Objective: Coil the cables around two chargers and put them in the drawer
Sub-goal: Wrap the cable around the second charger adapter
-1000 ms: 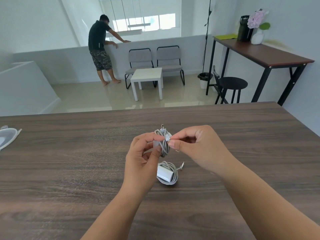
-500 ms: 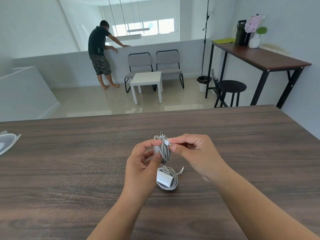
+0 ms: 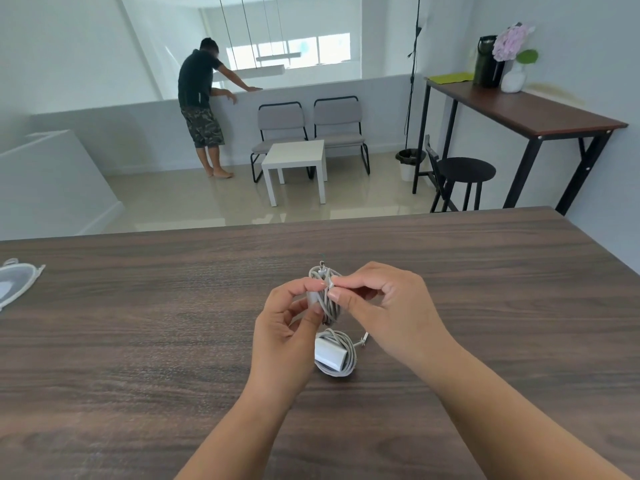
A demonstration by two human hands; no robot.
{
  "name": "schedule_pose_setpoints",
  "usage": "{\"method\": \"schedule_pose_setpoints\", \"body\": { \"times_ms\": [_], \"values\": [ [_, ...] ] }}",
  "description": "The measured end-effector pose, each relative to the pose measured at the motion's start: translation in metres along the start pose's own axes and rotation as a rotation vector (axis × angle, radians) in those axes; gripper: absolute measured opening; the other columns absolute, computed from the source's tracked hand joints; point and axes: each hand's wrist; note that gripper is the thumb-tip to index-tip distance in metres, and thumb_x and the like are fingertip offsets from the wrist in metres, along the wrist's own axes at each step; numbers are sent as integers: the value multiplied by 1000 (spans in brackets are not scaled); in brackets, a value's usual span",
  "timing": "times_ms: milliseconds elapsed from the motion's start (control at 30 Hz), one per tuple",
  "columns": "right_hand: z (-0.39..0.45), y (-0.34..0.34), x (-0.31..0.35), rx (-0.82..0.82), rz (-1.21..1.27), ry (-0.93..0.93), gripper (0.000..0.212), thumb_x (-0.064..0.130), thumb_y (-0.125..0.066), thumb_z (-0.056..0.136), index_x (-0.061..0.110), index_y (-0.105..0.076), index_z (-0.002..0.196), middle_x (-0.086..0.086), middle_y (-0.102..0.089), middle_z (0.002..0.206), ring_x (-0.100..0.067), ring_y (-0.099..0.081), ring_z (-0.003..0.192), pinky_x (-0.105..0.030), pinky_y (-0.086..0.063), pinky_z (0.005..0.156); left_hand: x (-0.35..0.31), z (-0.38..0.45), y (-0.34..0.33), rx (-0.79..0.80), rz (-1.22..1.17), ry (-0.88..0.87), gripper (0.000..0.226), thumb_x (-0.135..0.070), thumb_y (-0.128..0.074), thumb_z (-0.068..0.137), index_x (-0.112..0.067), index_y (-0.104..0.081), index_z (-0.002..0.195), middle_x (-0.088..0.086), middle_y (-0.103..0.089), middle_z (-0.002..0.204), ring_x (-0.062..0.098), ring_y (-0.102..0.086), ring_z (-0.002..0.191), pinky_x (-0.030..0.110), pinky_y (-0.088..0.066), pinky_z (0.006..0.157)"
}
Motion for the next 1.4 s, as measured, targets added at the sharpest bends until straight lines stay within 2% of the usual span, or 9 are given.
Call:
{"method": "schedule_pose_setpoints", "body": {
  "times_ms": [133, 233, 433, 633, 767, 900, 1000, 1233, 1400],
  "values": [
    [0, 3, -3, 24, 220, -159, 14, 10, -78, 77, 19, -78, 87, 2, -76, 83, -14, -71, 80, -36, -58, 79, 1, 0, 2, 22, 31, -13, 30, -3, -62, 90, -31, -70, 99, 19, -63, 117, 24, -66, 99, 35, -53, 86],
    [0, 4, -3, 36, 275, -194, 14, 7, -78, 76, 17, -78, 85, -1, -76, 83, -20, -72, 82, -42, -58, 82, 1, -2, 2, 37, 54, -18, 32, -4, -61, 91, -34, -71, 99, 18, -62, 119, 26, -65, 104, 41, -53, 92],
    [-1, 3, -5, 3, 360, -232, 15, 2, -78, 75, 15, -71, 79, -9, -70, 75, -16, -60, 68, -33, -52, 68, -2, 0, -1, 48, 89, -47, 28, -12, -61, 87, -35, -71, 98, 18, -62, 117, 24, -65, 103, 41, -53, 92],
    [-5, -2, -3, -53, 321, -232, 8, 9, -77, 77, 15, -75, 80, -4, -75, 78, -15, -66, 71, -31, -55, 72, 0, 0, -3, 55, 108, -97, 27, -12, -61, 87, -36, -67, 97, 18, -60, 117, 27, -64, 103, 44, -55, 88],
    [-15, -9, -5, -106, 390, -208, 19, 3, -75, 78, 18, -77, 89, -2, -74, 88, -17, -70, 82, -27, -54, 76, -1, 0, -7, 12, 24, -40, 22, -12, -61, 85, -30, -67, 96, 23, -61, 115, 30, -66, 98, 40, -56, 84],
    [-24, -13, -8, -118, 361, -155, 34, -3, -61, 88, 26, -76, 96, -4, -69, 96, -21, -67, 85, -35, -56, 76, -3, 1, -6, 1, -37, -31, 20, -10, -61, 84, -26, -64, 96, 25, -64, 112, 36, -66, 98, 39, -56, 85],
    [-22, -13, -8, -130, 368, -170, 31, 0, -63, 87, 27, -74, 97, -5, -70, 92, -27, -67, 83, -41, -57, 78, -5, -1, -8, 6, -66, -44, 17, -7, -61, 86, -21, -62, 96, 25, -65, 110, 38, -65, 100, 42, -56, 88],
    [-21, -13, -7, -101, 664, -287, 24, 3, -68, 81, 4, -69, 105, -11, -75, 96, -16, -69, 88, -24, -54, 81, -17, -2, -11, 18, -185, -59, 25, 10, -56, 91, -15, -57, 94, -3, -74, 90, 17, -68, 86, 33, -57, 83],
    [-22, -14, -9, -129, 789, -314, 32, 7, -72, 69, 5, -69, 101, -2, -75, 88, -9, -69, 82, -16, -52, 73, -17, -4, -13, -13, -265, -37, 31, 12, -51, 92, -18, -58, 93, -7, -73, 92, 15, -67, 85, 31, -54, 82]
  ]
}}
Point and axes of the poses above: each hand's wrist, its own z-axis towards the middle knuckle, its own y-axis out of the back of the hand, x = y × z
